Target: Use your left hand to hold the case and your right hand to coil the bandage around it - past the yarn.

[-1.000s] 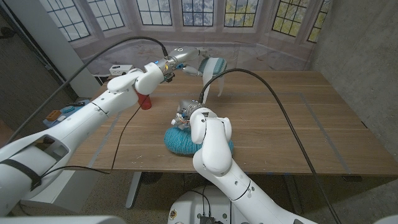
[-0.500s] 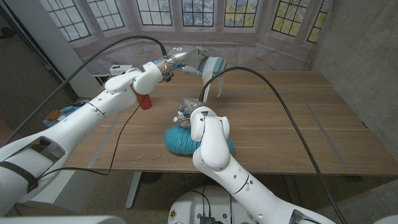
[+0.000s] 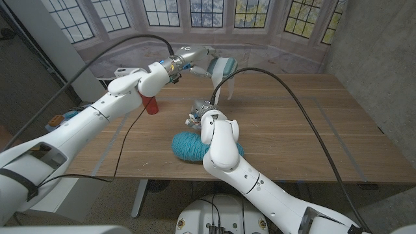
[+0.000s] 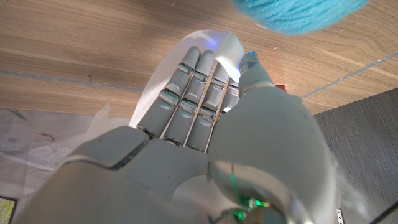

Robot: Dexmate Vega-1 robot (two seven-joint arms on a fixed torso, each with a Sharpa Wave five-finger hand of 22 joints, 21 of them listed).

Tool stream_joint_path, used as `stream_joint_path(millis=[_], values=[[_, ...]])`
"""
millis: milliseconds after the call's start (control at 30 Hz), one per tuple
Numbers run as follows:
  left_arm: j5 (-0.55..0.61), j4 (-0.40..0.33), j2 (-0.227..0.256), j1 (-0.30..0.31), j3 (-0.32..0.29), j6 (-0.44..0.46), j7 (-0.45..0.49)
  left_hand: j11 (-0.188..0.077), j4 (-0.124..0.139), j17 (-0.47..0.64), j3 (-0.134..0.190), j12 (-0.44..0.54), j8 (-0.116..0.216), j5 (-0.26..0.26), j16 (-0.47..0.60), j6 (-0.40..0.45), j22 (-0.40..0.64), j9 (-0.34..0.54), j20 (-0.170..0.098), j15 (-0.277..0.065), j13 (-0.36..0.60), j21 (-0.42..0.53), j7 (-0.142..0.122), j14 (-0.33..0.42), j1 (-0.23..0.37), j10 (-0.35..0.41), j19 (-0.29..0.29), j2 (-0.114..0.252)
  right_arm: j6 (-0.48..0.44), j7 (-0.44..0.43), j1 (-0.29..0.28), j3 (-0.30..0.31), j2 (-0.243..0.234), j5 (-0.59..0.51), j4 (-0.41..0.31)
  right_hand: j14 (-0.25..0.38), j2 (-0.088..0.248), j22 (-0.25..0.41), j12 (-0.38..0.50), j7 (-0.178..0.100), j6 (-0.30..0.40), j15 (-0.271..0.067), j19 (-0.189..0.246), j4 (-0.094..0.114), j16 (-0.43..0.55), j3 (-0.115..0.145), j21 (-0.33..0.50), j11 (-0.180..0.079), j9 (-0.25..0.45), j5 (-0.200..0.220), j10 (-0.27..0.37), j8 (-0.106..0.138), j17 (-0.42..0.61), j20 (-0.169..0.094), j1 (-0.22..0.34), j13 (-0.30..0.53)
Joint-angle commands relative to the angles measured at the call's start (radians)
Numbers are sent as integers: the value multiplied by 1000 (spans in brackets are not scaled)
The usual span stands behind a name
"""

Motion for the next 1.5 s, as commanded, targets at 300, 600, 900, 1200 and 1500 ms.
stream_joint_path(millis=[300,600,900,1200,1500], values=[[-21,-32,3,9,-19,14,-24,-58,15,0,18,4,338,6,2,47,4,4,-1,6,4,2,-39,-1,-56,59,-5,63,-94,-135,117,-61,-82,190,87,7,0,2,5,-10,1,-113,2,-2,8,-1,6,-16,4,6,2,4,6,-12,21,3],[-29,-47,9,6,-29,18,-38,-56,15,-2,20,3,338,6,0,48,4,3,0,6,3,1,-39,-2,-59,59,-6,62,-158,-196,167,-106,-132,272,94,7,-1,2,4,-15,1,-114,0,-1,9,-3,6,-20,4,5,3,4,9,-16,27,3],[-38,-60,14,7,-37,25,-52,-56,17,-3,21,3,338,6,-1,47,4,3,0,8,2,1,-39,-2,-64,59,-7,61,-201,-271,211,-144,-188,368,94,9,0,2,5,-17,-1,-115,0,-1,9,-3,6,-23,4,5,3,3,11,-18,32,4],[-51,-59,20,9,-42,21,-61,-57,18,-3,22,4,337,6,0,46,4,3,-1,9,2,1,-37,-2,-68,60,-8,62,-234,-355,251,-174,-240,468,84,10,1,2,4,-21,-1,-117,-2,-1,8,-2,5,-29,4,5,0,3,12,-22,40,6],[-67,-59,27,11,-50,14,-68,-55,18,-2,21,2,337,6,0,46,4,3,0,9,1,1,-38,-4,-70,58,-9,63,-244,-456,277,-184,-286,581,71,8,-3,2,5,-26,-3,-117,-4,-1,5,-4,5,-32,4,4,1,2,12,-25,44,8]])
